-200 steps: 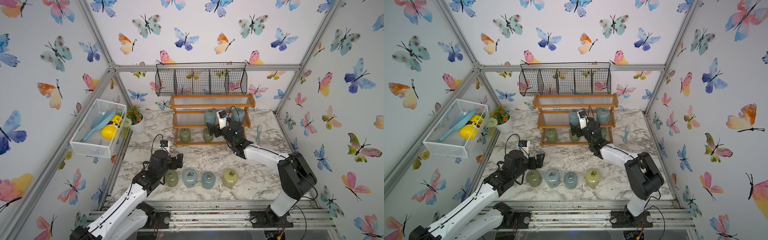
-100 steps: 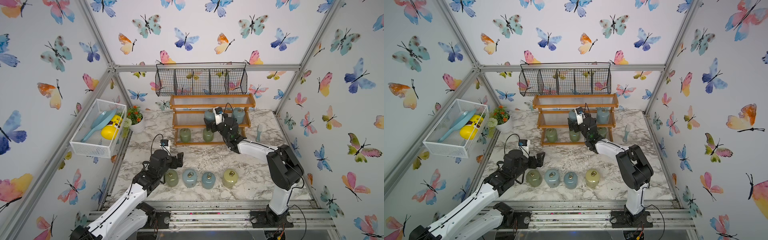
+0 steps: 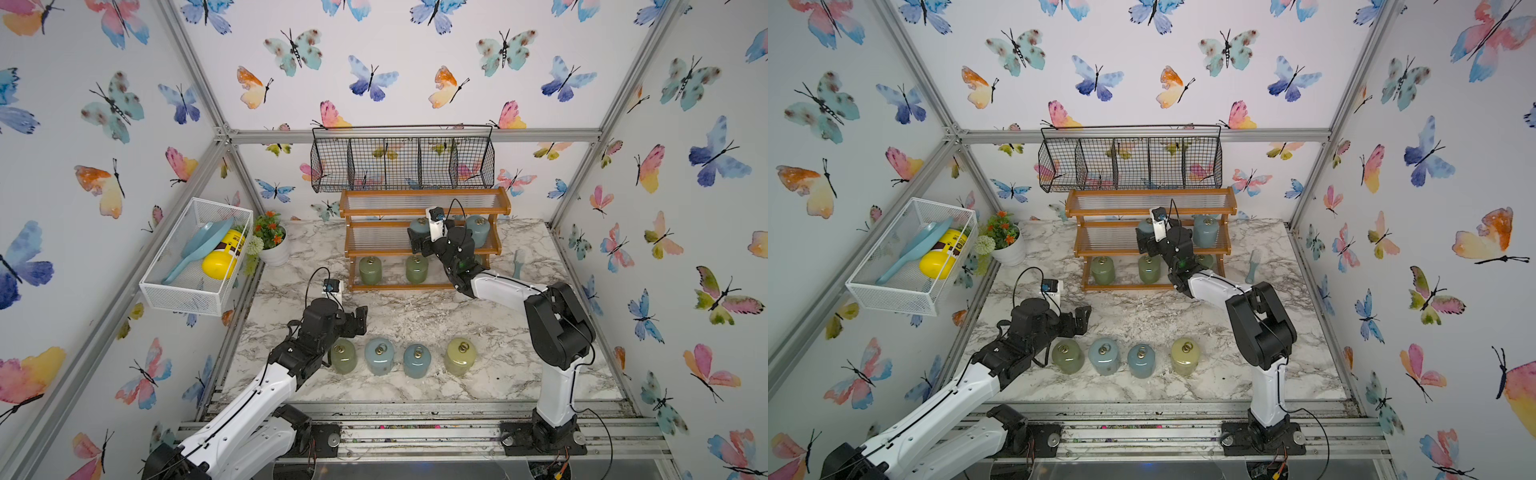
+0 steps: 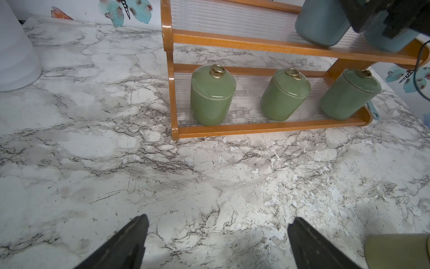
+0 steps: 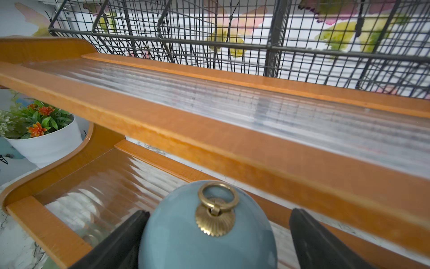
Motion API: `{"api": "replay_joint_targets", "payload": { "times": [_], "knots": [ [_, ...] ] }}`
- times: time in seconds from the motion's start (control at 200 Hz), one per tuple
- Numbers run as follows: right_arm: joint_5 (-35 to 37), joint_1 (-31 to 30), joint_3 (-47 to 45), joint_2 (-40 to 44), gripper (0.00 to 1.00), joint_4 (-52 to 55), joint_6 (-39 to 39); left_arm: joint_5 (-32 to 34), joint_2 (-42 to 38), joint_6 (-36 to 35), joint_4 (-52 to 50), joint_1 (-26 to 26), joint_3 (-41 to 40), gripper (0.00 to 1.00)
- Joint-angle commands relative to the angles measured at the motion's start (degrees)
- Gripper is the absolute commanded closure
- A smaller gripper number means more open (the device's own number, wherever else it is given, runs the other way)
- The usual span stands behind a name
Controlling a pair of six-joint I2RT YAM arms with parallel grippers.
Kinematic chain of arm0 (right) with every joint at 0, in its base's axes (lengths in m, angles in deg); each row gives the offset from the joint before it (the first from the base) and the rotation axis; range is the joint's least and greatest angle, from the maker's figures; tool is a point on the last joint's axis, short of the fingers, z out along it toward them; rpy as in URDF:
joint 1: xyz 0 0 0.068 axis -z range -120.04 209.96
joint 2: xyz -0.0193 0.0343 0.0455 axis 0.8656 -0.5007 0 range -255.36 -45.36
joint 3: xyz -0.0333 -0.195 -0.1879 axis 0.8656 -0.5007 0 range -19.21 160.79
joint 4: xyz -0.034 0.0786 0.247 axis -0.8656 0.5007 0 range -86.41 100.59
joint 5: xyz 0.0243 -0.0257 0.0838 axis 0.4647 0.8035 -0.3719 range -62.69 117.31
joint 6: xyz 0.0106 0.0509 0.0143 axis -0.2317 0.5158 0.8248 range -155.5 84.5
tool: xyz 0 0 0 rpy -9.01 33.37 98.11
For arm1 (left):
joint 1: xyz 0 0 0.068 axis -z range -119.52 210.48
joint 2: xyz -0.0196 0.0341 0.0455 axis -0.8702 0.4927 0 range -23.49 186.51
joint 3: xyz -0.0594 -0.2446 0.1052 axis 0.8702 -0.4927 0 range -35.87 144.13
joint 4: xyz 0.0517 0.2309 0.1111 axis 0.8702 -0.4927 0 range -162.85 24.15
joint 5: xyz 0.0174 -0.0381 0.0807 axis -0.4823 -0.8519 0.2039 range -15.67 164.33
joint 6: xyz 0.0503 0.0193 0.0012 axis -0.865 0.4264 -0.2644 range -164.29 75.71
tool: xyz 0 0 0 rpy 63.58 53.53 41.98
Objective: Remove the tea canisters from the shelf
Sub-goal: Pick up the tea canister from the shelf.
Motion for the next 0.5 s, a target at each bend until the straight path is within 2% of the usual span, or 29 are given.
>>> {"api": "replay_joint_targets", "payload": {
  "times": [0.0,0.496],
  "knots": [
    [-1.35,0.42,2.27,-1.56,0.00,-0.40,-0.72,0.97,0.43,-0.87,1.40,-0.05,1.41,0.01],
    [-2.77,1.28,8.14,-6.40,0.00,2.44,-0.91,0.97,2.18,-2.11,1.54,-0.15,1.82,0.02]
  ]
}}
